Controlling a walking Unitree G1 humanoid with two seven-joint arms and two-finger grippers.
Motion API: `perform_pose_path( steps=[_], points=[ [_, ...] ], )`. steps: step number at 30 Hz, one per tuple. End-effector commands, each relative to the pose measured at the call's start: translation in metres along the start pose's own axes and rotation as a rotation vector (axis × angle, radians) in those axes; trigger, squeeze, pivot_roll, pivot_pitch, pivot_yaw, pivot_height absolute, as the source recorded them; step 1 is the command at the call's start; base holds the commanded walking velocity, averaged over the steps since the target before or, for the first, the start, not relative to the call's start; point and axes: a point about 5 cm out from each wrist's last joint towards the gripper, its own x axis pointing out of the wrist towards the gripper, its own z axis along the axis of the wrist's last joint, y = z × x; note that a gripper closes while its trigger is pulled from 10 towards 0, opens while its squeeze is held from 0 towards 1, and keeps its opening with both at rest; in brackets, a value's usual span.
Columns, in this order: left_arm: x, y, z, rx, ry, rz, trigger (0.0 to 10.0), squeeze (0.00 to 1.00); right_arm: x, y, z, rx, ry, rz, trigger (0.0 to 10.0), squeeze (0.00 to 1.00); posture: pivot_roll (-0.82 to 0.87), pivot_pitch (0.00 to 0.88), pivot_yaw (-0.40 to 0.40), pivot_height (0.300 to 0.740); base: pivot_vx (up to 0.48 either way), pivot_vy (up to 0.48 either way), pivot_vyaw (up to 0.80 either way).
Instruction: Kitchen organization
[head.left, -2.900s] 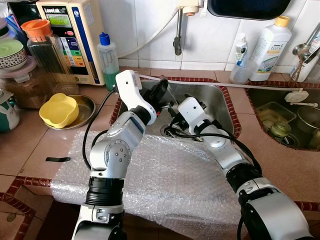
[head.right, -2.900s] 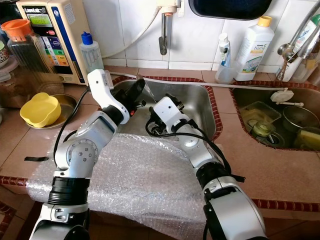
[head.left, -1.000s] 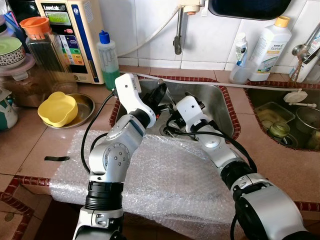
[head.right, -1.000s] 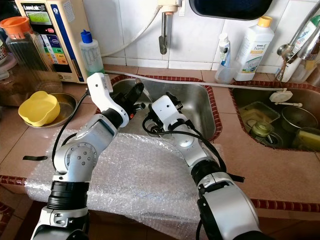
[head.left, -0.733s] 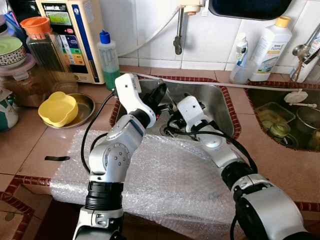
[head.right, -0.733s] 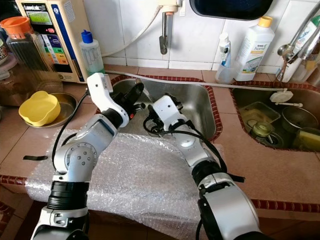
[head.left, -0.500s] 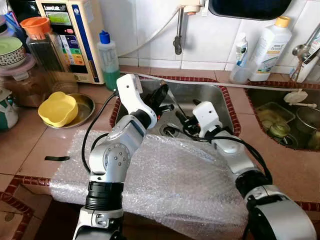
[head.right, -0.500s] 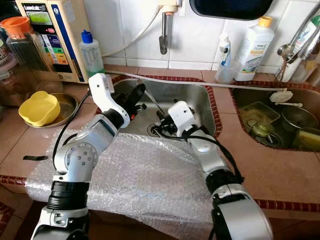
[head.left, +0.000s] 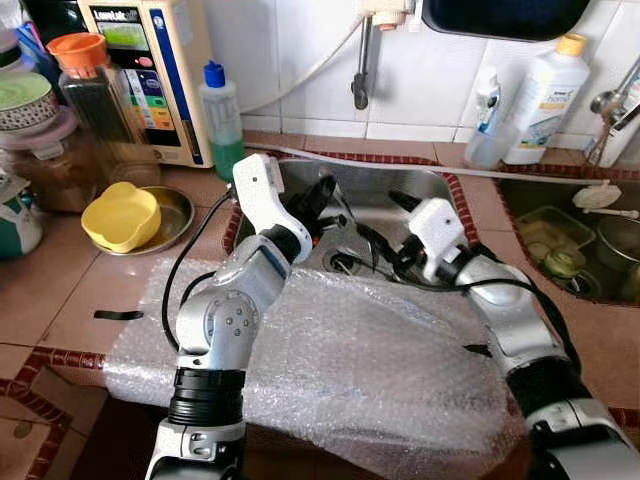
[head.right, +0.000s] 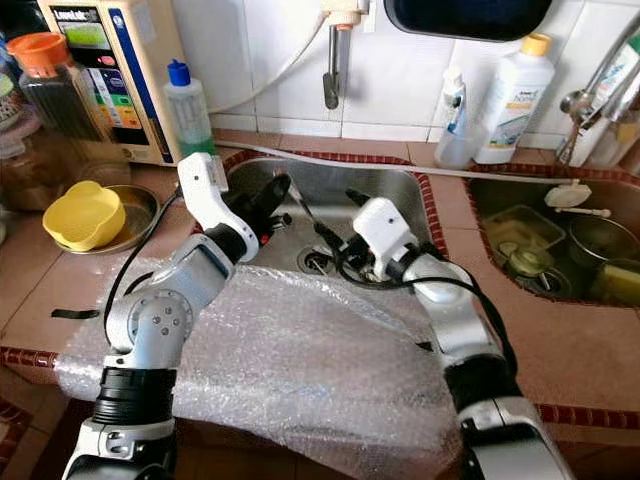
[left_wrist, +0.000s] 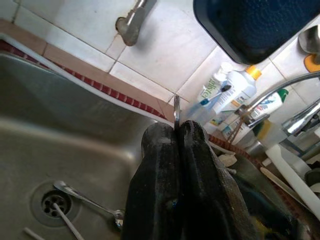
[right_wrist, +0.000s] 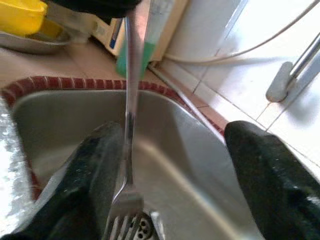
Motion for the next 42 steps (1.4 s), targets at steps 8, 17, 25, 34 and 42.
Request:
perform_pose_path(
  steps=[8,17,25,34,42],
  points=[
    [0.0,-0.003,0.002,0.023,0.002,-0.018,7.4,0.0,-0.029,0.008,0.014,0.03,-0.003,-0.077,10.0,0.0,0.05,0.021,0.049,0.74,0.0,0.0,0.0],
    [0.004,-0.002,0.001,0.025,0.015,-0.028,7.5,0.0,-0.063,0.0,0.022,0.057,0.042,-0.315,10.0,0.0,0.0,0.007,0.08,0.74,0.0,0.0,0.0],
    [0.011,-0.005,-0.002,0.029,0.041,-0.061,7.5,0.0,-0.083,-0.001,0.023,0.073,0.087,-0.404,0.0,0.0,-0.05,0.0,0.117,0.74,0.0,0.0,0.0],
    [0.017,-0.006,-0.004,0.036,0.055,-0.083,7.6,0.0,-0.086,-0.003,0.013,0.108,0.139,-0.628,7.0,0.0,-0.07,0.0,0.146,0.74,0.0,0.0,0.0],
    [0.021,-0.008,-0.002,0.044,0.05,-0.095,7.6,0.0,-0.073,0.006,0.011,0.142,0.116,-0.779,0.0,0.0,-0.07,0.0,0.153,0.74,0.0,0.0,0.0]
  ],
)
